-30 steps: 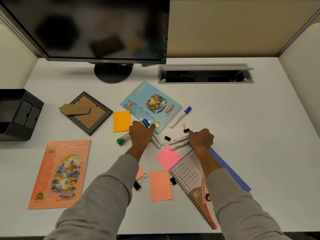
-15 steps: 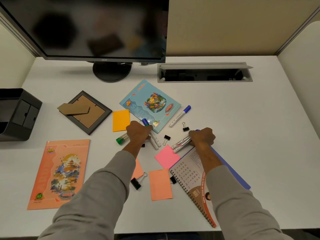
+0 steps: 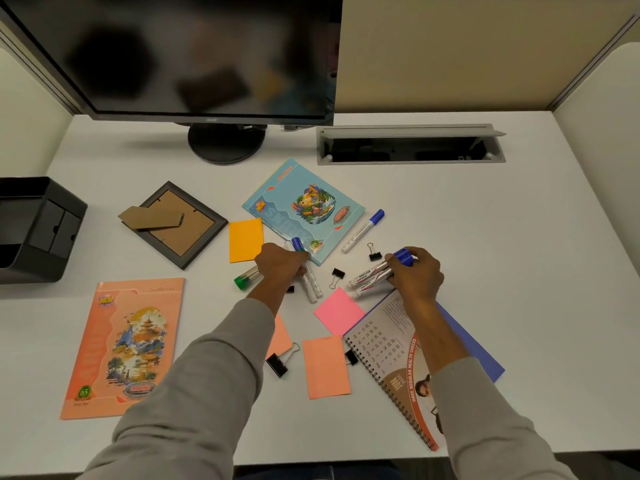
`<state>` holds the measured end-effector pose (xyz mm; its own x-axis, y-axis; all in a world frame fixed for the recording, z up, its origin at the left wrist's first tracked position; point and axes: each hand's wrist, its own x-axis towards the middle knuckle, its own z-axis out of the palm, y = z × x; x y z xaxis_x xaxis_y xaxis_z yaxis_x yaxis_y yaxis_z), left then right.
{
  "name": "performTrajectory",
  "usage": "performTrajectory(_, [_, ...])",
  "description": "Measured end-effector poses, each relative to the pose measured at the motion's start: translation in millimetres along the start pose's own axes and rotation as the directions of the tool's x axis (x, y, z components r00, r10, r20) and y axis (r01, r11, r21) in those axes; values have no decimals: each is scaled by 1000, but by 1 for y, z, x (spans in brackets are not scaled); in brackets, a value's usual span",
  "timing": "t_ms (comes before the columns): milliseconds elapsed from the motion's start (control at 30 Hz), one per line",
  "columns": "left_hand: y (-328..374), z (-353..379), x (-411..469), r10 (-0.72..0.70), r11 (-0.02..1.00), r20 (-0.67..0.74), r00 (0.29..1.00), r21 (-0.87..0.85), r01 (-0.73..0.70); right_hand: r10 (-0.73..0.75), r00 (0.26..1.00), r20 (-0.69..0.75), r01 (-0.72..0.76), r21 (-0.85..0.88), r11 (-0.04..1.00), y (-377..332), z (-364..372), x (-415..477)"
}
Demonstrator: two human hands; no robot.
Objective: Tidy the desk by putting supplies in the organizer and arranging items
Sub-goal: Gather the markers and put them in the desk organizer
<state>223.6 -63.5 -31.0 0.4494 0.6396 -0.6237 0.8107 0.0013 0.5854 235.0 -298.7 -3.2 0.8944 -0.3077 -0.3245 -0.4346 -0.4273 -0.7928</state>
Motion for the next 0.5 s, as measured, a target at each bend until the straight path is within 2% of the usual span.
performTrajectory(400, [4,-1,-3,37,999,-44,998,-23,-38,-133,990,-38,135,54,989,-8,-4,-18])
performTrajectory(500, [6,-4,-5,54,998,-51,997,27,-52,-157,987,-40,159,51,986,-9,-5,-22])
